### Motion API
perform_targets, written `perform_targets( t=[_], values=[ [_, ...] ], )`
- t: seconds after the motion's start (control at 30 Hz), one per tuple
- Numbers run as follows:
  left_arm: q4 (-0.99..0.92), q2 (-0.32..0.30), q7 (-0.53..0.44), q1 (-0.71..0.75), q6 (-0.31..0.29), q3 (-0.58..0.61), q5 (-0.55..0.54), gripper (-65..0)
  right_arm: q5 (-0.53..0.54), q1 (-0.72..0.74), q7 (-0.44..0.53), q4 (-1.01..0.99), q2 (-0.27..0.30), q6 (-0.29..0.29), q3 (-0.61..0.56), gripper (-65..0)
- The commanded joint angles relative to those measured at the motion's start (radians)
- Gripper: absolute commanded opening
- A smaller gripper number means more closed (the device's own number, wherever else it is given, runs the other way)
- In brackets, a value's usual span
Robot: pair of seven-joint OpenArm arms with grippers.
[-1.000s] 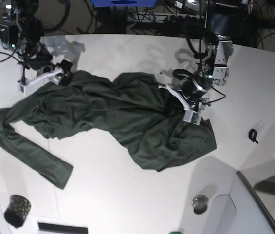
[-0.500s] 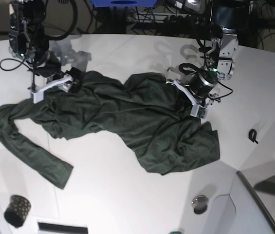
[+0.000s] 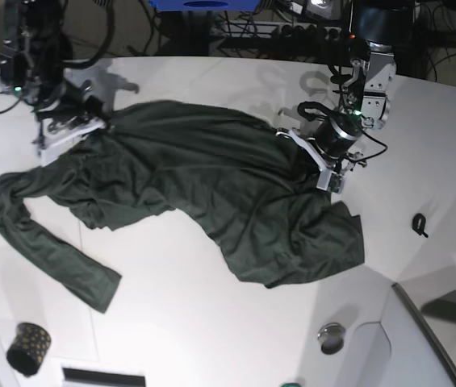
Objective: Layout the t-shirt on the table in an organized manner, then fold the t-shirt properly
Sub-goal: 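Grasp the shirt with both grippers and stretch it apart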
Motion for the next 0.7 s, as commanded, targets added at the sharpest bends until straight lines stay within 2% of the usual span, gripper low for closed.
perform_targets(
  t=[0.0, 0.17, 0.27, 0.5, 0.67],
  values=[
    [-0.01, -0.01, 0.106, 0.016, 0.012, -0.001, 0.047, -59.6, 0.004, 0.01, -0.007, 0.053, 0.007, -0.003, 0.035, -64.8],
    [0.031, -0.01, 0.108, 0.016, 0.012, -0.003, 0.049, -59.6, 0.001, 0.017, -0.146, 0.195, 0.007, -0.003, 0.16, -64.7],
    [0.08, -0.008, 0.129, 0.016, 0.012, -0.003, 0.041, -59.6, 0.0, 0.031, -0.193, 0.257, 0.009, -0.003, 0.189, -64.7],
    [0.252, -0.002, 0.259, 0.002, 0.012, -0.003, 0.04, -59.6, 0.0, 0.168, -0.342, 0.281, -0.005, -0.005, 0.18, -64.7],
    [0.264, -0.002, 0.264, -0.047, 0.012, -0.004, 0.04, -59.6, -0.005, 0.327, -0.379, 0.212, -0.014, -0.02, 0.095, -64.7]
  ],
)
